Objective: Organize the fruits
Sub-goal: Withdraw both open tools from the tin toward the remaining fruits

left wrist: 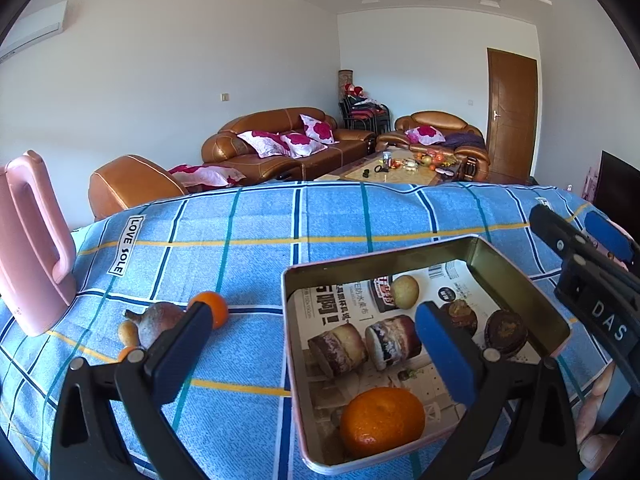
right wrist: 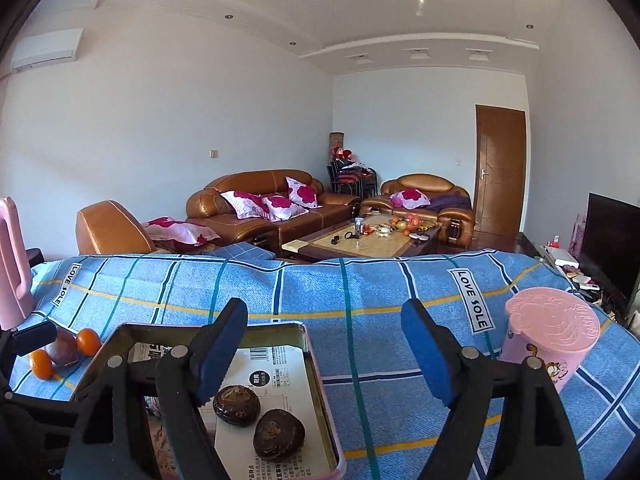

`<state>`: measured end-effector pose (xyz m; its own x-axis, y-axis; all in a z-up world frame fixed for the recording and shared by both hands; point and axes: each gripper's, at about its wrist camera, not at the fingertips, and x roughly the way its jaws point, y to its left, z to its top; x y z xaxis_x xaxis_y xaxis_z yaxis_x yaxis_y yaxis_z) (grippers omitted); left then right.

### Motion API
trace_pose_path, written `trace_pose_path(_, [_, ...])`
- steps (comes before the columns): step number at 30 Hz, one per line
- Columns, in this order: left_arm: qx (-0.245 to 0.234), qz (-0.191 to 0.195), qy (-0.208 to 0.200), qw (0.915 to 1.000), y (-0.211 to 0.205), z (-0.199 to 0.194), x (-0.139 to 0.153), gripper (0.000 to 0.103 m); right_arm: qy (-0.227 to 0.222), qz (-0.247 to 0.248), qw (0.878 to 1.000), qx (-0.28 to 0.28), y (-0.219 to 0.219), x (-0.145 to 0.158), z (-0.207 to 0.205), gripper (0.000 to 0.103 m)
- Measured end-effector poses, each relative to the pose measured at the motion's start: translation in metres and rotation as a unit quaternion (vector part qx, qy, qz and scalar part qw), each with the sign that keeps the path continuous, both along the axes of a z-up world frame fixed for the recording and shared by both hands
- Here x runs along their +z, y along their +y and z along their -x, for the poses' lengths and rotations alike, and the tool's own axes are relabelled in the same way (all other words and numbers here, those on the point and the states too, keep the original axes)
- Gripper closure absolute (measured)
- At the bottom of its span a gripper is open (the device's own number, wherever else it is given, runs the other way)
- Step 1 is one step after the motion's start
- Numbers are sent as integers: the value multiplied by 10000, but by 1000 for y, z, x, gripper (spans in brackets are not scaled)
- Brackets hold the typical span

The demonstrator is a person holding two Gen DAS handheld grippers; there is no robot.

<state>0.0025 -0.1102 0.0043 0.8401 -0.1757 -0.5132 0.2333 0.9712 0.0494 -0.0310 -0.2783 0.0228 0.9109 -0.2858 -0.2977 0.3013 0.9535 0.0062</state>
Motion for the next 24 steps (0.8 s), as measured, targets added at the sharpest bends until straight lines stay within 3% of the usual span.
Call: trace_pose_path(24, [190,34,-2,9998,33,10,-1,0,197,-153,9997,-55,33,-2,23,22])
